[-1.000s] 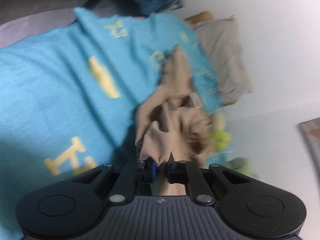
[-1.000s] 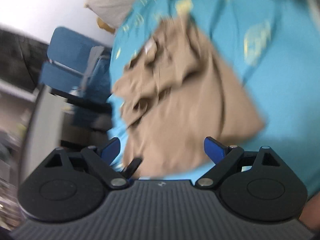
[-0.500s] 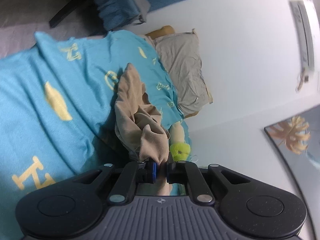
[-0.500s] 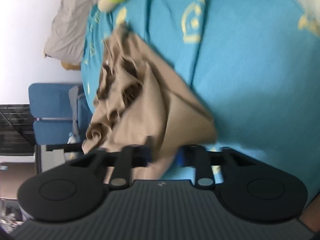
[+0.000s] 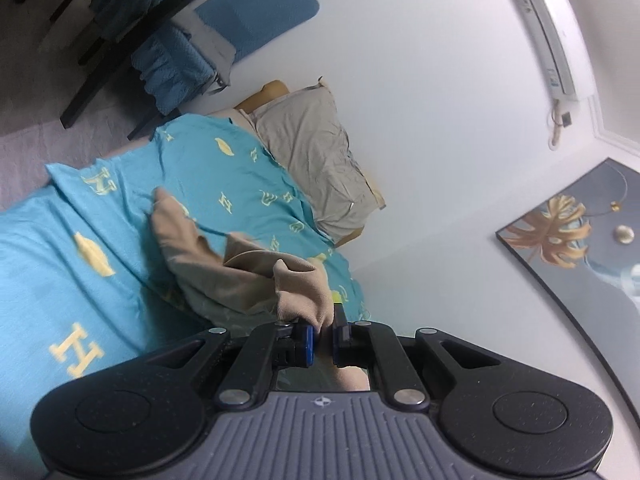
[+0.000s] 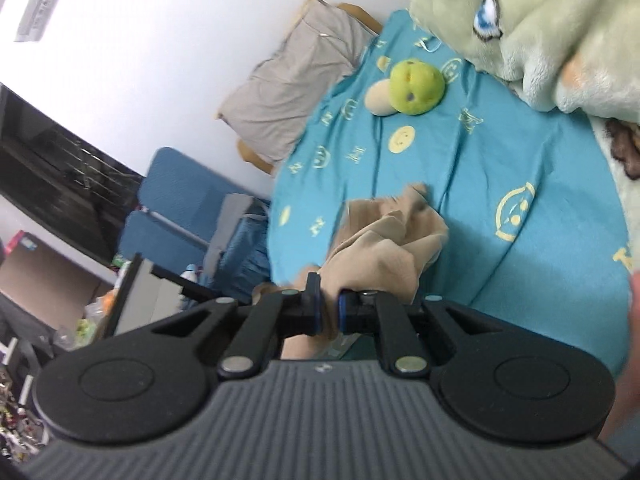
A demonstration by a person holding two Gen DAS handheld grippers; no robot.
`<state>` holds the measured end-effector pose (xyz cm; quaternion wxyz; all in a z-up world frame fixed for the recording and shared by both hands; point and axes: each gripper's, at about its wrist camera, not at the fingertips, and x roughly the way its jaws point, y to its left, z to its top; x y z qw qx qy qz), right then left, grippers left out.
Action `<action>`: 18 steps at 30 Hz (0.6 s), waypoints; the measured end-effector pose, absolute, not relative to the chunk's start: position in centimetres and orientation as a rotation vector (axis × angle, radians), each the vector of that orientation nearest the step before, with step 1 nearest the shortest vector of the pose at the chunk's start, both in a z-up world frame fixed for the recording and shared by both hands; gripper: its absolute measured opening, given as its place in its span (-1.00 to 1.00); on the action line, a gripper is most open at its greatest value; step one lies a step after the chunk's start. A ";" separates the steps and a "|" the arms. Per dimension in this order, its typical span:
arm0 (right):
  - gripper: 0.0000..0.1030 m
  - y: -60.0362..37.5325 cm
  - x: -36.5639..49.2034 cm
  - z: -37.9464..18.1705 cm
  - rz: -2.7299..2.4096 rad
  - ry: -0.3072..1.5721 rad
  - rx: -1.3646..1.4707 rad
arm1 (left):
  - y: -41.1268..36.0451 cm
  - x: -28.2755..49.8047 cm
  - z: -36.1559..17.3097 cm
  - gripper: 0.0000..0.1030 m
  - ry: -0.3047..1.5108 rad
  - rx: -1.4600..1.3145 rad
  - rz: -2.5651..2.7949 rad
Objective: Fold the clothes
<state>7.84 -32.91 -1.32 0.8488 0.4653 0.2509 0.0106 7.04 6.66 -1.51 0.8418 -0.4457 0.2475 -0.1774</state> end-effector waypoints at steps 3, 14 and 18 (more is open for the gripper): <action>-0.78 -32.7 4.8 -0.4 0.030 0.539 0.981 | 6.9 3.1 -0.1 -0.85 0.537 -0.911 -0.363; -0.78 -31.2 -2.3 0.4 -0.001 0.604 0.950 | 7.5 -2.3 1.4 -0.84 0.623 -0.913 -0.295; -0.78 -31.0 0.7 0.4 -0.013 0.628 0.925 | 7.5 -0.5 1.3 -0.84 0.643 -0.912 -0.263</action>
